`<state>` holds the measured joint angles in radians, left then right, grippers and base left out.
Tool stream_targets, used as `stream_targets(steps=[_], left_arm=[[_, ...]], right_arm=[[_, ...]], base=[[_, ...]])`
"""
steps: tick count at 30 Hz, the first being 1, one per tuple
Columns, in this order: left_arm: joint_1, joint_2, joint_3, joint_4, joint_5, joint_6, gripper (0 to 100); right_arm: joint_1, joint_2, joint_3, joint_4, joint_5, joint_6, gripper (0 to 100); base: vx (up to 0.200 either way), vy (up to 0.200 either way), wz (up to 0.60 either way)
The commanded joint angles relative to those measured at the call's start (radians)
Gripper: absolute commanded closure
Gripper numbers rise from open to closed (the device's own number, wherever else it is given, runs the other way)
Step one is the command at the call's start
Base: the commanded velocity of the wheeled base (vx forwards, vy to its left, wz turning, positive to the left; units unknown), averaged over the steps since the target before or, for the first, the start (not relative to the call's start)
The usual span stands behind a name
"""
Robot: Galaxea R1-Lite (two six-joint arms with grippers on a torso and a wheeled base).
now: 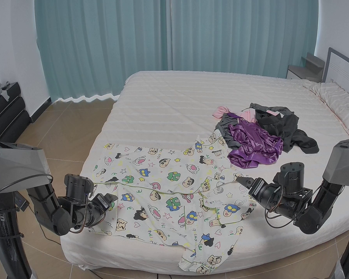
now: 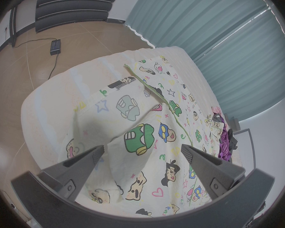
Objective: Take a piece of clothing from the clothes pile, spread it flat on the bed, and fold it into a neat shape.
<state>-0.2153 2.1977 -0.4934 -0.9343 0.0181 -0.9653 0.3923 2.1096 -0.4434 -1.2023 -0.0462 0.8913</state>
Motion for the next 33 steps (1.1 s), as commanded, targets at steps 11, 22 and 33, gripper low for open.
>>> stream_targets(steps=[11, 22, 33], left_arm=[[0.011, -0.003, 0.021, -0.005, -0.001, -0.018, 100], [0.031, -0.085, -0.01, -0.029, -0.001, -0.055, 100], [0.094, -0.095, -0.01, -0.109, -0.001, 0.243, 100]], right_arm=[[-0.001, 0.0, 0.0, 0.0, 0.0, 0.002, 0], [0.0, -0.006, 0.0, 0.0, 0.0, 0.002, 0], [0.0, -0.01, 0.002, 0.0, -0.001, 0.002, 0]], base=[[0.0, 0.0, 0.0], [0.0, 0.0, 0.0], [0.0, 0.0, 0.0]])
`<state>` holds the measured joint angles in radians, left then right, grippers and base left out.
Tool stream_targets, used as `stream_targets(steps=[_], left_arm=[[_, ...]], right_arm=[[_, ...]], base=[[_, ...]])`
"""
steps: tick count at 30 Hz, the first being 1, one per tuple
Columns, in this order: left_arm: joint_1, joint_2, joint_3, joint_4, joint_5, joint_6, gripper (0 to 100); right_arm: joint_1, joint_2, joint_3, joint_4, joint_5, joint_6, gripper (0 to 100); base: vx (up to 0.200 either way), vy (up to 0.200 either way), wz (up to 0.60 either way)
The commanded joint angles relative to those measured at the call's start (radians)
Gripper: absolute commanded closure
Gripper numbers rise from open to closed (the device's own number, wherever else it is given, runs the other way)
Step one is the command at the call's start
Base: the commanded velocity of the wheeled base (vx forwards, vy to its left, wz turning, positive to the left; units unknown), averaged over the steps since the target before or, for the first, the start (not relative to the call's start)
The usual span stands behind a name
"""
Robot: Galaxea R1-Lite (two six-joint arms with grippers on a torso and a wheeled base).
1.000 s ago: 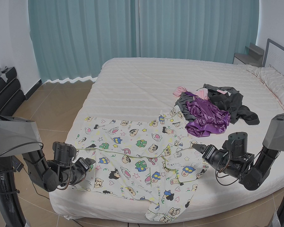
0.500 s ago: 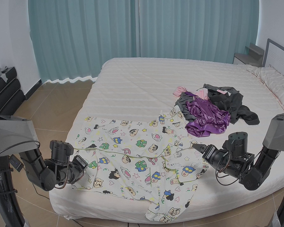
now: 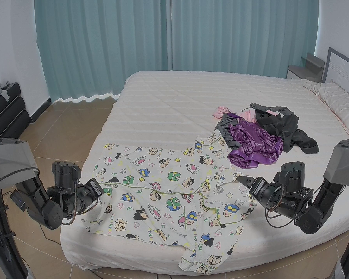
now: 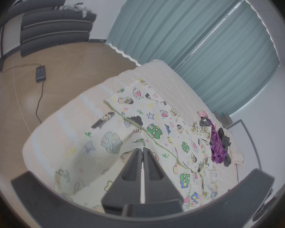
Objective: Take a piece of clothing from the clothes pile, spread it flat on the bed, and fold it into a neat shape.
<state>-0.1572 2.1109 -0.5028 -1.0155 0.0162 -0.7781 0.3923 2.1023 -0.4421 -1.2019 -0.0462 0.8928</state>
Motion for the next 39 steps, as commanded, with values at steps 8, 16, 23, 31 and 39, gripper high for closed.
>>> stream_targets(steps=[8, 16, 23, 31, 39], left_arm=[[0.113, 0.023, 0.0, -0.084, -0.013, 0.224, 100], [0.16, 0.135, -0.022, -0.198, -0.021, 0.315, 100], [0.209, 0.202, -0.042, -0.27, -0.028, 0.313, 0], [0.269, 0.204, -0.108, -0.259, -0.099, 0.203, 0], [0.298, 0.198, -0.177, -0.037, -0.309, 0.169, 0]], right_arm=[[0.002, -0.002, 0.0, -0.002, -0.001, 0.0, 0], [0.002, -0.002, 0.013, -0.022, -0.003, -0.002, 0], [0.005, -0.002, 0.013, -0.022, -0.001, -0.002, 0], [0.005, -0.001, 0.013, -0.022, -0.001, -0.002, 0], [0.005, 0.001, 0.014, -0.022, -0.001, -0.002, 0]], base=[[0.0, 0.0, 0.0], [0.0, 0.0, 0.0], [0.0, 0.0, 0.0], [0.0, 0.0, 0.0], [0.0, 0.0, 0.0]])
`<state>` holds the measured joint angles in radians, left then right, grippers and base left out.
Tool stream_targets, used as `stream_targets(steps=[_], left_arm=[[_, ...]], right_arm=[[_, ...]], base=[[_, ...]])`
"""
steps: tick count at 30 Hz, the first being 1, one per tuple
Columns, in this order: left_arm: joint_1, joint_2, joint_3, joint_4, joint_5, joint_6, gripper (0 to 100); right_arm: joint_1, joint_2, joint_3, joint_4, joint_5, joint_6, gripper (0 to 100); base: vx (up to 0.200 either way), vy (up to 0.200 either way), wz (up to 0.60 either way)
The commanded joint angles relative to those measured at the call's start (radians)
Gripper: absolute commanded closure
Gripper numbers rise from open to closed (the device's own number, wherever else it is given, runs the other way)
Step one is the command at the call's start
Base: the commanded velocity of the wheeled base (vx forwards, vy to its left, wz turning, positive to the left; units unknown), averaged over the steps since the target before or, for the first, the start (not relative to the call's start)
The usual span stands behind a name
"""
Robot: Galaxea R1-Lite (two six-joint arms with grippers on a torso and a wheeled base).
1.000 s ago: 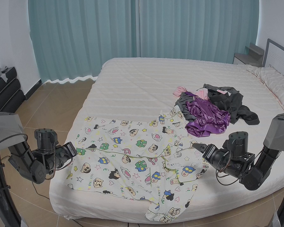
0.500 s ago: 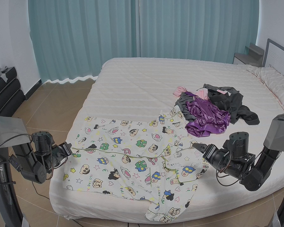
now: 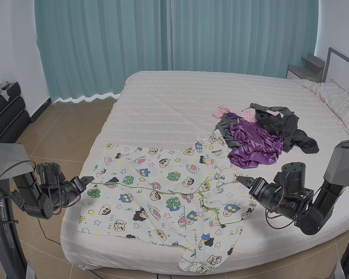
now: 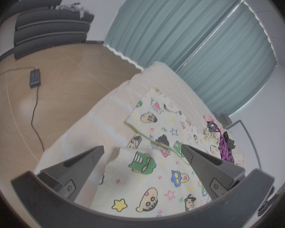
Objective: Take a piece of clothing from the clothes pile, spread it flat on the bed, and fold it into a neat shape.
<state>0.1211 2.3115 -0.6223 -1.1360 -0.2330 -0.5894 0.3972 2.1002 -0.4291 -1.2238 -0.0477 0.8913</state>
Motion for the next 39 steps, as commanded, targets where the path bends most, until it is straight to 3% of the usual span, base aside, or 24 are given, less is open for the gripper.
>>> stream_targets(steps=[1, 4, 8, 10, 16, 20, 29, 35, 39], left_arm=[[0.026, -0.003, -0.099, 0.156, -0.086, -0.046, 0], [0.031, 0.008, -0.162, 0.24, -0.1, -0.049, 0], [0.035, 0.02, -0.195, 0.248, -0.108, -0.046, 0], [0.034, 0.028, -0.201, 0.257, -0.157, -0.044, 0], [0.035, 0.042, -0.201, 0.291, -0.224, 0.045, 0], [0.023, 0.034, -0.166, 0.32, -0.23, 0.118, 0], [0.011, 0.012, -0.088, 0.305, -0.232, 0.143, 0], [-0.014, 0.003, 0.032, 0.22, -0.226, 0.221, 0], [-0.031, 0.014, 0.124, 0.16, -0.192, 0.355, 0]], right_arm=[[0.0, 0.004, 0.0, 0.0, 0.0, 0.0, 0], [0.002, 0.007, 0.0, 0.0, 0.0, 0.0, 0], [0.003, 0.012, 0.0, 0.0, 0.0, 0.0, 0], [0.003, 0.015, 0.0, 0.0, 0.0, 0.0, 0], [0.006, 0.017, 0.0, 0.0, 0.002, 0.0, 0], [0.012, 0.018, 0.001, 0.0, 0.0, 0.0, 0], [0.012, 0.029, 0.001, 0.0, 0.0, 0.002, 0], [0.012, 0.029, 0.001, 0.0, 0.0, 0.002, 0], [0.011, 0.029, 0.001, 0.0, 0.0, 0.002, 0]], base=[[0.0, 0.0, 0.0], [0.0, 0.0, 0.0], [0.0, 0.0, 0.0], [0.0, 0.0, 0.0], [0.0, 0.0, 0.0], [0.0, 0.0, 0.0], [0.0, 0.0, 0.0], [0.0, 0.0, 0.0], [0.0, 0.0, 0.0]])
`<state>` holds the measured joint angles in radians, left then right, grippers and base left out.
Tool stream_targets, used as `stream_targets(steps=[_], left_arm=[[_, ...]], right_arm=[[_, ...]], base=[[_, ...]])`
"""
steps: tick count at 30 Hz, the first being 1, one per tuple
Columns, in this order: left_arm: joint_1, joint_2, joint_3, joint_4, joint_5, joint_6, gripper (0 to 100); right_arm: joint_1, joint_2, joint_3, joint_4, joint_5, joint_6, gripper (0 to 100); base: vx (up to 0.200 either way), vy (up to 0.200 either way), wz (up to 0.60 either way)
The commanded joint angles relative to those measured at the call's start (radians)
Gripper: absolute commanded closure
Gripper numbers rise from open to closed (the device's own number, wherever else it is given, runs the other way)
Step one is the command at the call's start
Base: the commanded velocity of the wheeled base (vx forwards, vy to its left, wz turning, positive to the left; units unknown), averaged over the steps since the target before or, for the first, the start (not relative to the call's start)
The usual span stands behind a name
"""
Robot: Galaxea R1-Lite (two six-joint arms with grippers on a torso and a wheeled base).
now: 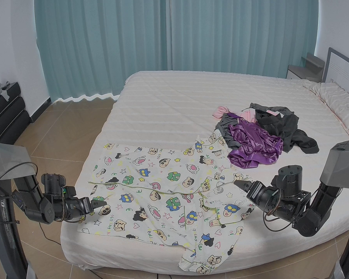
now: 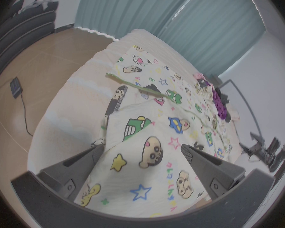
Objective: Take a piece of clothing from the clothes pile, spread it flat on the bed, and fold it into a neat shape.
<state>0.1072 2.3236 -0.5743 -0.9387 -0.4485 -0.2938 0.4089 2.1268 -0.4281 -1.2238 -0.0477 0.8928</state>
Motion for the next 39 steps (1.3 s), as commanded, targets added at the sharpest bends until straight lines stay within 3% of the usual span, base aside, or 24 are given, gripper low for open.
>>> stream_targets(steps=[1, 12, 16, 24, 29, 30, 39], left_arm=[[-0.017, 0.002, 0.079, -0.04, 0.027, 0.065, 0], [-0.017, -0.067, 0.188, -0.17, 0.036, 0.065, 0], [-0.008, -0.167, 0.201, -0.187, 0.034, -0.021, 0], [0.031, -0.213, 0.079, -0.163, 0.033, -0.177, 0], [0.045, -0.178, 0.016, -0.089, 0.036, -0.182, 0], [0.054, -0.13, -0.047, -0.035, 0.045, -0.18, 0], [0.035, 0.0, -0.101, -0.023, 0.079, -0.173, 0]], right_arm=[[0.001, 0.002, 0.0, 0.0, 0.0, 0.0, 0], [-0.001, 0.002, -0.001, 0.0, 0.0, 0.0, 0], [-0.001, 0.002, -0.001, 0.0, 0.0, 0.0, 0], [-0.001, 0.002, -0.001, 0.0, 0.0, 0.0, 0], [-0.001, 0.004, -0.001, 0.0, 0.0, 0.0, 0], [-0.001, 0.004, -0.001, 0.0, 0.0, 0.0, 0], [-0.001, 0.005, -0.001, 0.0, 0.0, 0.0, 0]], base=[[0.0, 0.0, 0.0], [0.0, 0.0, 0.0], [0.0, 0.0, 0.0], [0.0, 0.0, 0.0], [0.0, 0.0, 0.0], [0.0, 0.0, 0.0], [0.0, 0.0, 0.0]])
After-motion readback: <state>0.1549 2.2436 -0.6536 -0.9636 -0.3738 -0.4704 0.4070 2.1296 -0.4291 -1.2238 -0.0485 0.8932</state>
